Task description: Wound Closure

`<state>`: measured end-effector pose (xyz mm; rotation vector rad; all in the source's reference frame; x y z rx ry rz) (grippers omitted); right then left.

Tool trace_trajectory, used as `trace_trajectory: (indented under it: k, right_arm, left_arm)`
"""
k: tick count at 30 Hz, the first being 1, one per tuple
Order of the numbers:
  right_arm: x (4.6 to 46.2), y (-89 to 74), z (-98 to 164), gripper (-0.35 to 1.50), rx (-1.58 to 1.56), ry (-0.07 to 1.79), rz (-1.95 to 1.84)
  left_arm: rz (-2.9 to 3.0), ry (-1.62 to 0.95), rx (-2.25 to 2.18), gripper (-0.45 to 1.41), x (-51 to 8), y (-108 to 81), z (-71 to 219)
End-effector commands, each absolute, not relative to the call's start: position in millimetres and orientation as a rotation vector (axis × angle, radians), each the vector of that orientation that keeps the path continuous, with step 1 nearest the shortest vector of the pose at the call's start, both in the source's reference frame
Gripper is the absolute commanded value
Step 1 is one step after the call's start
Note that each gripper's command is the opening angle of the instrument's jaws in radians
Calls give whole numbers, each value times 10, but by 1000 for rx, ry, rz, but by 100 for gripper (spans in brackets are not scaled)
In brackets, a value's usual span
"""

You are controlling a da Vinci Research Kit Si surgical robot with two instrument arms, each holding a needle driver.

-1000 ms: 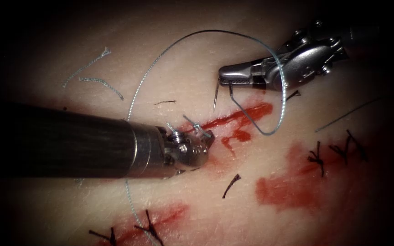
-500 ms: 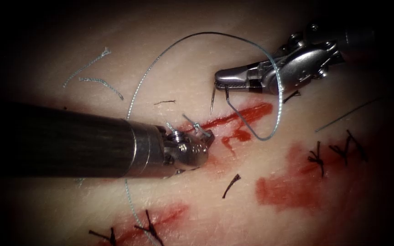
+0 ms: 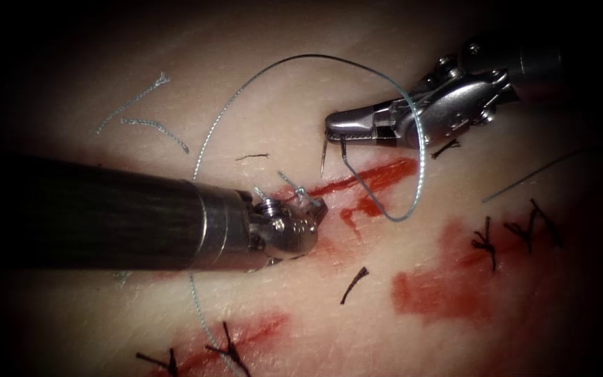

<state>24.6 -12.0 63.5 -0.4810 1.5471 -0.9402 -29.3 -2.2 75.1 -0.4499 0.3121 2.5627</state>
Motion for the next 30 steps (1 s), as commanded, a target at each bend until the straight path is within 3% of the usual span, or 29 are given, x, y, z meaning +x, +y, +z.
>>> trace_trajectory:
  k: [1, 30]
  right_arm:
    - [256, -120, 637, -35, -482, 1547, -943]
    - [263, -129, 640, -35, -405, 1549, -927]
  left_arm:
    - [2563, 311, -449, -45, -298, -25, 756]
    - [2596, 253, -425, -45, -302, -34, 766]
